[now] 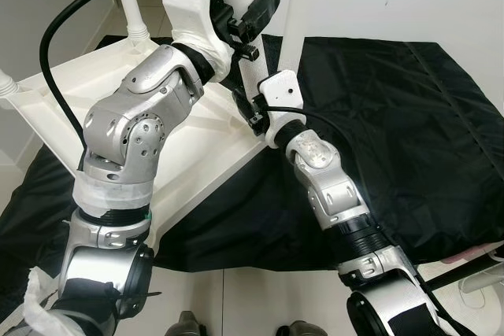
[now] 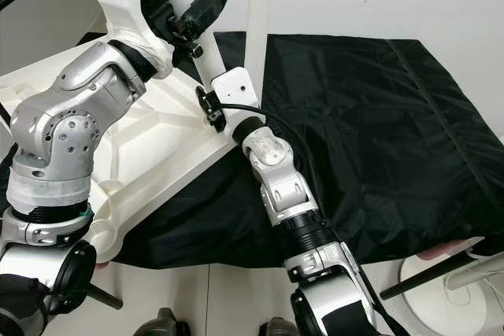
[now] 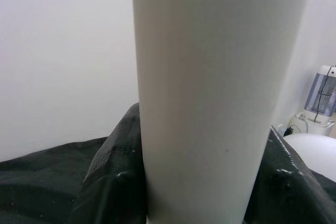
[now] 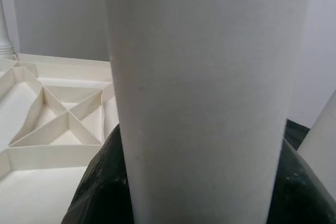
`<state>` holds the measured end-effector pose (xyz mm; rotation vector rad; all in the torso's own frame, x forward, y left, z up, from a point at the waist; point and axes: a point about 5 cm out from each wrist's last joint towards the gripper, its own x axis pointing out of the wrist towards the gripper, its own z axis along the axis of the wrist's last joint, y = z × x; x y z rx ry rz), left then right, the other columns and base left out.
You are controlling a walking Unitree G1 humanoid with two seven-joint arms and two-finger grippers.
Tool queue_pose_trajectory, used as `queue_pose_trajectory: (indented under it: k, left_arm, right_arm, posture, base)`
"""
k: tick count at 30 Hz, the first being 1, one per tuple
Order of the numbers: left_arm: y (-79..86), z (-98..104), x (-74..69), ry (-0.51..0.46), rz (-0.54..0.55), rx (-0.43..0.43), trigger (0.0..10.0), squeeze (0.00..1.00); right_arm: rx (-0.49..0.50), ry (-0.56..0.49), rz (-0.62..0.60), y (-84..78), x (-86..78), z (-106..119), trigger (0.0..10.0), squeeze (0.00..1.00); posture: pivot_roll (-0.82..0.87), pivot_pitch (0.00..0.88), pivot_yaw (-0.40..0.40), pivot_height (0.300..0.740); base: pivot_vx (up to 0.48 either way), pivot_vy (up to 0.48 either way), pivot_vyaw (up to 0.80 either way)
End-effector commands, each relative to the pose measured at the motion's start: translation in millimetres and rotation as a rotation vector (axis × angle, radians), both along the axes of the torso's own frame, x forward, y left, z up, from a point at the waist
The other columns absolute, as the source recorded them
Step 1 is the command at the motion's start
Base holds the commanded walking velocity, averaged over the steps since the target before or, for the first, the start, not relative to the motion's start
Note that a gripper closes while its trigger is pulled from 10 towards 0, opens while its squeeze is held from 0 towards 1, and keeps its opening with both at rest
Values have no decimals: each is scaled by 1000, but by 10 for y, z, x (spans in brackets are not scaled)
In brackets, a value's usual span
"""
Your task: Building children table
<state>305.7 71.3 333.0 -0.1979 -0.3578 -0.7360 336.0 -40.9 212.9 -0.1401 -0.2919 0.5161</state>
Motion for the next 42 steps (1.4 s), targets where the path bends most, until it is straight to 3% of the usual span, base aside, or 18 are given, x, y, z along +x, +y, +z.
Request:
queue_pose_trajectory:
  k: [1, 2, 12, 13, 16, 20, 25, 26, 30, 33, 36, 39, 42]
  left_arm:
    - [-100, 54, -87, -23, -83, -11, 10000, 475]
    - [-99, 60, -83, -18, -87, -24, 10000, 1000]
    - [-74, 105, -112, -22, -134, -67, 10000, 1000]
    - [-72, 86, -106, -24, -123, -49, 10000, 0]
    - [-69, 67, -100, -24, -115, -34, 10000, 0]
    - [-33, 31, -158, -47, -146, -10, 10000, 0]
    - [-26, 8, -174, -51, -152, 4, 10000, 0]
    - [-16, -55, -167, -55, -131, 46, 10000, 0]
    - [22, -252, -105, -44, -50, 165, 10000, 0]
    - [30, -273, -94, -44, -37, 177, 10000, 0]
    - [77, -435, 2, -19, 58, 260, 10000, 0]
    - [77, -435, 2, -19, 58, 260, 10000, 0]
    - [118, -561, 63, 1, 128, 313, 10000, 0]
  right_arm:
    - [63, 35, -26, -37, 19, 4, 10000, 0]
    - [92, 47, -34, -46, 21, 9, 10000, 0]
    - [155, 62, -91, -180, 61, 19, 10000, 0]
    - [166, 53, -101, -203, 64, 30, 10000, 0]
    - [176, 41, -109, -223, 64, 45, 10000, 0]
    - [270, -83, -153, -357, 33, 255, 10000, 0]
    - [290, -91, -165, -390, 33, 285, 10000, 0]
    - [299, -96, -194, -440, 38, 291, 10000, 0]
    - [329, -100, -286, -621, 6, 239, 10000, 0]
    - [332, -101, -293, -642, -8, 225, 10000, 0]
    - [318, -95, -323, -725, -83, 118, 10000, 0]
    - [318, -95, -323, -725, -83, 118, 10000, 0]
    - [290, -91, -360, -818, -164, -15, 10000, 0]
  posture:
    - [-19, 0, 7, 740]
    - [-18, 0, 10, 740]
    - [-35, 2, 26, 740]
    - [-35, 2, 26, 740]
    - [-35, 2, 26, 740]
    - [-36, 0, 27, 740]
    - [-36, 0, 31, 740]
    - [-36, 0, 31, 740]
    - [-38, 0, 35, 740]
    - [-38, 0, 35, 740]
    - [-43, 2, 36, 740]
    - [-43, 2, 36, 740]
    - [-54, 4, 40, 740]
  base:
    - [0, 0, 0]
    - [0, 0, 0]
    - [0, 0, 0]
    - [0, 0, 0]
    - [0, 0, 0]
    - [0, 0, 0]
    - [0, 0, 0]
    - [0, 0, 0]
    - [0, 0, 0]
    - [0, 0, 0]
    - [0, 0, 0]
    - [0, 0, 0]
    - [0, 0, 0]
